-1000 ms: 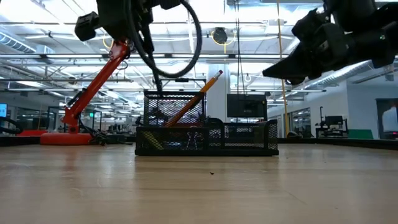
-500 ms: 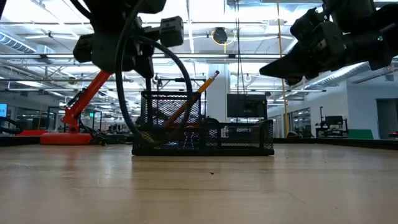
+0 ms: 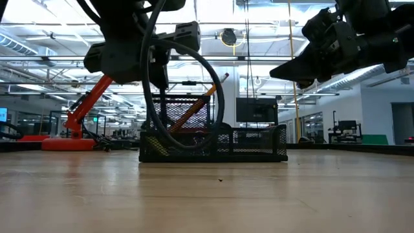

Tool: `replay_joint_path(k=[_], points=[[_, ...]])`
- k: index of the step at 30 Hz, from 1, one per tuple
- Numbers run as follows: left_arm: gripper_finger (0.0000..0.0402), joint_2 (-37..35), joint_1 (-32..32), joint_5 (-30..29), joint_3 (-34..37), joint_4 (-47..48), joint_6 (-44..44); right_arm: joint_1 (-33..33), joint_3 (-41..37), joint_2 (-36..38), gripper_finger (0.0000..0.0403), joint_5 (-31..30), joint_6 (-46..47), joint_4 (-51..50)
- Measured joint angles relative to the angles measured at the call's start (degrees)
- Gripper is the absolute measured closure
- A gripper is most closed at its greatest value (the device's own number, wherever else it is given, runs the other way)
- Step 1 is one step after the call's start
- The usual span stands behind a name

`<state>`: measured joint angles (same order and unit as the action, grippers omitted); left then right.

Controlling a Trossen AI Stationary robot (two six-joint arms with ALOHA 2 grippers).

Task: Pick and place office supplies into organizer
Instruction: Put the left pen into the desk organizer

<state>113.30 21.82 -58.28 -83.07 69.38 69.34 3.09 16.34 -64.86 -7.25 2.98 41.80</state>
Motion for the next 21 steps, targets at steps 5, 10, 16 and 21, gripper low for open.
replay_joint_path(k=[5, 10, 16, 21], points=[[0.0323, 0.0, 0.0, -0.48, 0.0, -0.04, -4.08, 0.0, 0.0, 0.0, 0.0403, 0.02, 0.0, 0.0], [0.0289, 0.0, 0.07, -0.88, 0.0, -0.02, -8.68, 0.0, 0.0, 0.0, 0.0403, 0.02, 0.0, 0.0], [0.0251, 0.0, 0.35, -2.16, 0.0, -0.01, -11.61, 0.0, 0.0, 0.0, 0.0403, 0.02, 0.0, 0.0], [0.0226, 0.0, 0.86, -5.68, -0.56, 0.54, -14.82, 0.0, 0.0, 0.0, 0.0403, 0.02, -0.07, 0.0]])
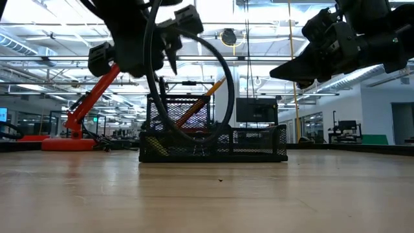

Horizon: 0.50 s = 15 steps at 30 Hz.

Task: Pick and place office supplies into organizer
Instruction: Put the left pen into the desk organizer

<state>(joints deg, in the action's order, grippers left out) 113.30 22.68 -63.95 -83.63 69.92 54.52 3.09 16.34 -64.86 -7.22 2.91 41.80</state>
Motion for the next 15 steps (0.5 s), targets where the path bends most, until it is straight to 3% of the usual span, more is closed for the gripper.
replay_joint_path(k=[10, 15], points=[[0.0198, 0.0, 3.31, -0.15, -8.13, 1.48, -11.53, 0.01, 0.0, 0.02, 0.0403, 0.0, -0.12, 0.0], [0.0204, -2.25, 5.18, 7.25, -13.48, 4.77, -33.15, 0.0, 0.0, 0.02, 0.0403, 0.02, -0.11, 0.0]])
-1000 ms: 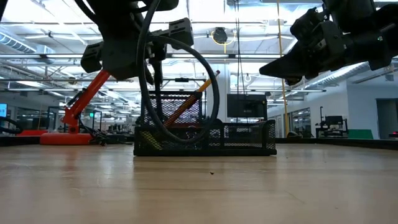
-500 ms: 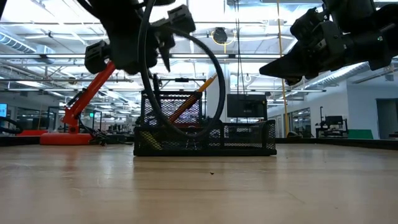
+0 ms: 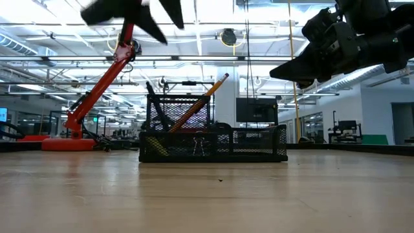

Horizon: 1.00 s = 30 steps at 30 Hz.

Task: Pick and place office supplies into organizer
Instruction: Put the left pen into the desk organizer

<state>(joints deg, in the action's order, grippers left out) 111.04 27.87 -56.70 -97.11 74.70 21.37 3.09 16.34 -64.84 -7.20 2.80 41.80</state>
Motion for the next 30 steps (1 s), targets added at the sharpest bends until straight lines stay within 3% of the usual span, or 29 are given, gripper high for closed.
replay_joint_path(k=[5, 10, 14, 19, 23, 26, 30], points=[[0.0217, -7.28, 0.02, 13.22, 1.66, -6.84, -26.15, 0.0, 0.0, 0.0, 0.0403, 0.0, 0.01, -0.11], [0.0232, -13.63, 2.21, 15.0, 10.21, -20.07, -38.6, 0.0, 0.0, 0.0, 0.0403, 0.08, 0.42, -0.07], [0.0243, -18.87, 4.65, 6.65, 22.0, -38.51, -44.78, 0.02, 0.0, 0.02, 0.0402, 1.88, 0.37, -0.05], [0.0247, -23.63, 6.67, 3.05, 40.11, -64.28, -45.04, 0.02, 0.0, 0.02, 0.0399, 2.99, 0.21, -0.02], [0.0242, -26.18, 7.12, -5.33, 52.71, -83.1, -45.5, 0.02, 0.0, 0.02, 0.0399, 2.95, -0.09, 0.04], [0.0235, -27.33, 6.94, -10.34, 60.23, -93.96, -47.44, 0.02, 0.0, 0.02, 0.0399, 2.95, -0.47, 0.04], [0.0219, -27.54, 5.47, -11.45, 67.12, -102.73, -52.16, 0.02, 0.0, 0.02, 0.0399, 2.91, -0.47, 0.04]])
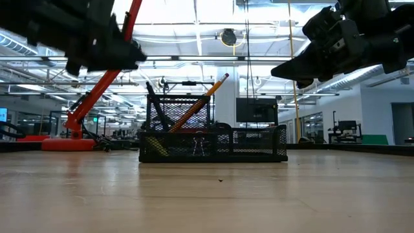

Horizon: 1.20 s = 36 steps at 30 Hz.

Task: Pick and place office supplies into organizer
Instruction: Put the left pen into the desk organizer

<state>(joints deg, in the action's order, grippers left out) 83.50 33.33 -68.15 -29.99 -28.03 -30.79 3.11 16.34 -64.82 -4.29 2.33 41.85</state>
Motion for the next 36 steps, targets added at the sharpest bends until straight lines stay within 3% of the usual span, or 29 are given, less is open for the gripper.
replay_joint_path(k=[5, 13, 19, 24, 33, 36], points=[[0.0186, 0.02, -3.14, 2.15, 3.44, -1.5, 1.34, 0.0, 0.0, 0.0, 0.0399, -0.04, 0.0, -0.02], [0.0126, 0.43, -9.91, 13.71, 3.49, -2.35, 2.21, 0.0, 0.0, -0.02, 0.0399, -0.07, 0.34, -0.07], [0.0123, 0.46, -12.98, 18.3, 3.47, -2.73, 2.5, 0.0, 0.0, -0.02, 0.0399, -0.07, 0.96, -0.35], [0.0184, 0.46, -13.44, 21.25, 3.47, -3.72, 3.91, 0.0, 0.0, -0.02, 0.0399, -0.07, 0.9, -0.35], [0.0378, 0.48, -13.45, 23.54, 3.47, -3.98, 6.94, 0.0, 0.0, -0.02, 0.0399, -0.09, 0.9, -0.48], [0.0392, 0.48, -13.43, 24.61, 3.46, -5.46, 8.82, 0.0, 0.0, -0.02, 0.0399, -0.09, 0.9, -0.48]])
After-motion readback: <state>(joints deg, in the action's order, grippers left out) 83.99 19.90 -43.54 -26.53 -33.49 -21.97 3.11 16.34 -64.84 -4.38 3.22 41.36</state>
